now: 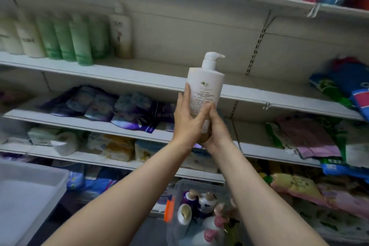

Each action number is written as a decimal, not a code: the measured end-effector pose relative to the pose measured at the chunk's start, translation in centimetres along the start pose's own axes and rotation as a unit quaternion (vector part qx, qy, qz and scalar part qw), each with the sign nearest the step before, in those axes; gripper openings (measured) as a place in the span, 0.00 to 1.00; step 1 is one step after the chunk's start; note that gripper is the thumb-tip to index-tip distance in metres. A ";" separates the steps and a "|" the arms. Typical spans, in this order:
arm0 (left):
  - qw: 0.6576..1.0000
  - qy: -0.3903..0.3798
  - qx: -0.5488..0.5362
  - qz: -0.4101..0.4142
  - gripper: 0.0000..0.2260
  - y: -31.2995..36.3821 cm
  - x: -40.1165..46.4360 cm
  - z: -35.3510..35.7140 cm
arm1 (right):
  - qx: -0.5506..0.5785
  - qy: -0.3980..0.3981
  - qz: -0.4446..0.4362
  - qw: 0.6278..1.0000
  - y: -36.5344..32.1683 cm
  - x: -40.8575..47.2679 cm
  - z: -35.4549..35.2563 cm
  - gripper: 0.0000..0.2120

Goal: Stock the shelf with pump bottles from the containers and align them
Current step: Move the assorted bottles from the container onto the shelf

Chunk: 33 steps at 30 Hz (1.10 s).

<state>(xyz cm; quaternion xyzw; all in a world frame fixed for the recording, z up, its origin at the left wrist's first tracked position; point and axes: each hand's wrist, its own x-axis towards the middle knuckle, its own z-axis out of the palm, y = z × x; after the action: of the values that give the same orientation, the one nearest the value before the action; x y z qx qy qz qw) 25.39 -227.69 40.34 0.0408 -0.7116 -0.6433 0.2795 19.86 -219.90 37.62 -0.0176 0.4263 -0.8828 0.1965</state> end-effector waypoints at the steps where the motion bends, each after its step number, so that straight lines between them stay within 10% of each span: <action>1: 1.000 0.006 0.028 0.009 0.40 0.2 0.6 -0.2 | -0.005 0.002 -0.012 1.000 -0.3 0.4 0.9 0.30; 9: 0.998 0.045 0.033 -0.023 0.56 1.9 8.2 -4.1 | -0.072 -0.050 -0.039 0.995 -1.9 3.5 6.2 0.37; 15: 0.991 0.017 -0.131 -0.029 0.23 1.4 13.4 -11.0 | -0.183 -0.057 -0.010 0.981 -1.2 7.2 11.6 0.20; 20: 0.982 -0.059 -0.169 -0.057 0.19 0.6 18.3 -16.1 | -0.164 -0.091 0.032 0.982 -0.3 11.4 15.3 0.19; 27: 0.990 -0.103 0.101 -0.006 0.24 -1.3 24.3 -21.2 | -0.187 -0.050 -0.104 0.976 3.2 17.0 19.2 0.25; 33: 0.990 -0.070 0.123 -0.017 0.27 -4.8 28.2 -25.6 | -0.286 -0.034 -0.155 0.945 6.6 22.8 21.4 0.26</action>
<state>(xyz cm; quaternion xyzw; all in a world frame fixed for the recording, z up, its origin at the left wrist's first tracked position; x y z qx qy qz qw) 11.75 -263.18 45.97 0.0416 -0.8025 -0.5565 0.2109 5.32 -247.86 43.09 -0.1689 0.6456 -0.7425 0.0585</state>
